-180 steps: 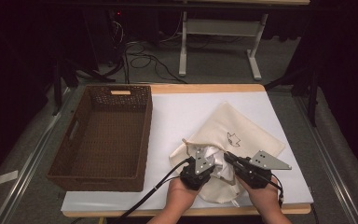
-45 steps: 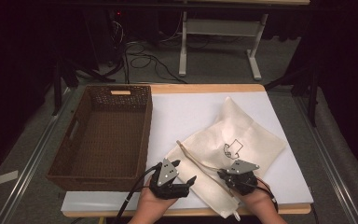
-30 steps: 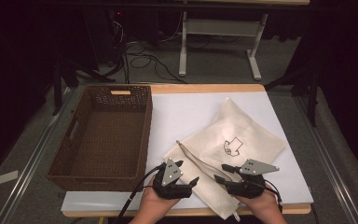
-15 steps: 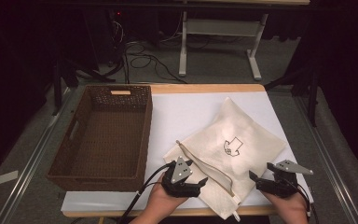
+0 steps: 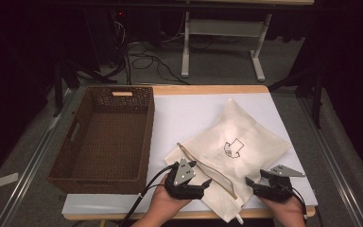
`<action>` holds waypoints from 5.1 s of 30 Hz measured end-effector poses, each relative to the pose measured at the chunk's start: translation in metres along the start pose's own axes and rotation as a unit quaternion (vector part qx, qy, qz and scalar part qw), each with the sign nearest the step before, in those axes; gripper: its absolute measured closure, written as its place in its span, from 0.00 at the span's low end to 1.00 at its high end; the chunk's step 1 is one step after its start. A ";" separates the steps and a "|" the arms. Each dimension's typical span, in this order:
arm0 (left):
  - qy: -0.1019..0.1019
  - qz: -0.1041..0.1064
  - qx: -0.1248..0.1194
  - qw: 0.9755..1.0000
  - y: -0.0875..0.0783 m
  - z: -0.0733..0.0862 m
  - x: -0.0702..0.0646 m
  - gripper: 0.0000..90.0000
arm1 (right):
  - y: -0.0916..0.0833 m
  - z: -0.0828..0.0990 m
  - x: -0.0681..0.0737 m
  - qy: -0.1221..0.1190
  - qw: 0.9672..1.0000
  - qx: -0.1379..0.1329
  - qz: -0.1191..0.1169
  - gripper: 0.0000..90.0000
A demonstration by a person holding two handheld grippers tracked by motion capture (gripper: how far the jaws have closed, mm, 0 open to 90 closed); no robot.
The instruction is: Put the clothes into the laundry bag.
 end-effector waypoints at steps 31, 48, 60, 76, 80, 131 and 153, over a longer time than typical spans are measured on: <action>-0.022 -0.046 0.010 0.999 -0.023 0.020 0.016 0.27 | -0.007 -0.013 -0.025 -0.047 0.999 0.017 -0.010 0.98; -0.005 -0.090 0.022 0.996 -0.024 0.028 0.021 0.35 | -0.014 -0.013 -0.043 -0.048 0.999 0.010 0.008 0.99; -0.010 -0.122 0.062 0.991 -0.008 0.042 0.044 0.42 | -0.024 -0.016 -0.067 -0.034 0.998 -0.004 0.045 0.99; -0.042 -0.088 0.096 0.991 0.031 0.038 0.049 0.78 | -0.017 -0.008 -0.071 0.044 0.999 -0.002 0.018 0.63; -0.031 -0.082 0.103 0.991 0.030 0.039 0.045 0.93 | -0.010 -0.011 -0.066 -0.001 0.999 0.014 0.036 0.86; -0.011 -0.082 0.013 0.996 -0.041 0.017 0.017 0.10 | -0.040 -0.056 -0.047 -0.043 0.993 -0.109 0.004 0.26; -0.039 -0.082 0.020 0.996 -0.046 0.018 0.024 0.00 | -0.057 -0.051 0.027 -0.100 0.983 -0.152 -0.012 0.00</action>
Point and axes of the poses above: each handheld gripper's, and its own axes: y roughly forward along the jaws, z roughly out of its underside, x roughly to its left, the point moved 7 cm from there along y, roughly forward along the jaws, and after that the axes turned 8 degrees about -z, right-handed, at the moved point
